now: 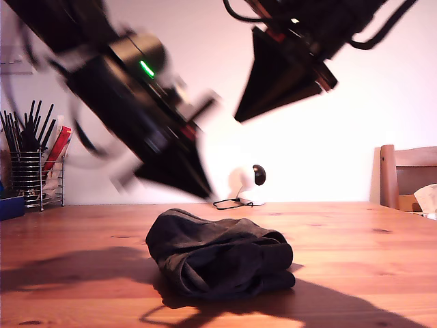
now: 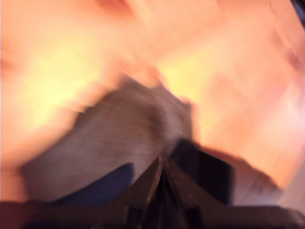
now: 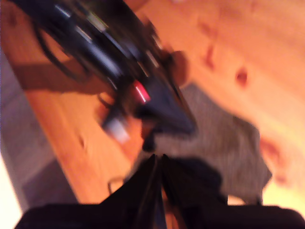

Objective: Fold the underwear in front of you. After folding it, place it to the right side.

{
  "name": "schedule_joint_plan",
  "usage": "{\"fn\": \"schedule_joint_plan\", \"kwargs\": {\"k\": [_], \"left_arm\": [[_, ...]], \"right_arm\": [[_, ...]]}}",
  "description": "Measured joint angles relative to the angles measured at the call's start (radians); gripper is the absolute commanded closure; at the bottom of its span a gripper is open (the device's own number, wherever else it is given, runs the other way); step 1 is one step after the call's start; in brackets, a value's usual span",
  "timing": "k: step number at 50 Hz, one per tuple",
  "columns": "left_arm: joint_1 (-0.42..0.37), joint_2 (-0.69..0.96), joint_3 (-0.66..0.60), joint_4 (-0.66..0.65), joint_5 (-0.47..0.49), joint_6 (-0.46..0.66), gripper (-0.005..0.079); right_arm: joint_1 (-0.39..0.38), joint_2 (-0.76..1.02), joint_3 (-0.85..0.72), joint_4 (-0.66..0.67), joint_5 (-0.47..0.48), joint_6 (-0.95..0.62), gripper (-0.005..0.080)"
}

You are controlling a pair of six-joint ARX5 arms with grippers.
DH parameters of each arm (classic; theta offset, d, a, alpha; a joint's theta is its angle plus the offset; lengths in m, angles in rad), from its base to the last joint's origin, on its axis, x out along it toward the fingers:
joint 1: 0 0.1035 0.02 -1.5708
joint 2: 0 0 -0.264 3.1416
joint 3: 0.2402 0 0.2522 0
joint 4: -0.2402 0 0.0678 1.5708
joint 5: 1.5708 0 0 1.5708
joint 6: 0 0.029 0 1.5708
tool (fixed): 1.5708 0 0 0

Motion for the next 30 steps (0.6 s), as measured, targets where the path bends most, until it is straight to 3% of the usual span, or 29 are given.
{"fn": "schedule_joint_plan", "kwargs": {"k": [13,30], "left_arm": [[0.101,-0.117,0.006,-0.120,-0.062,0.098,0.0762],[0.133,-0.116,0.006,-0.201,-0.091,0.175,0.0761]], "right_arm": [[-0.005,0.172,0.010,0.127,-0.040,0.005,0.0763],[-0.005,0.416,0.010,0.232,-0.141,0.007,0.0763]]}}
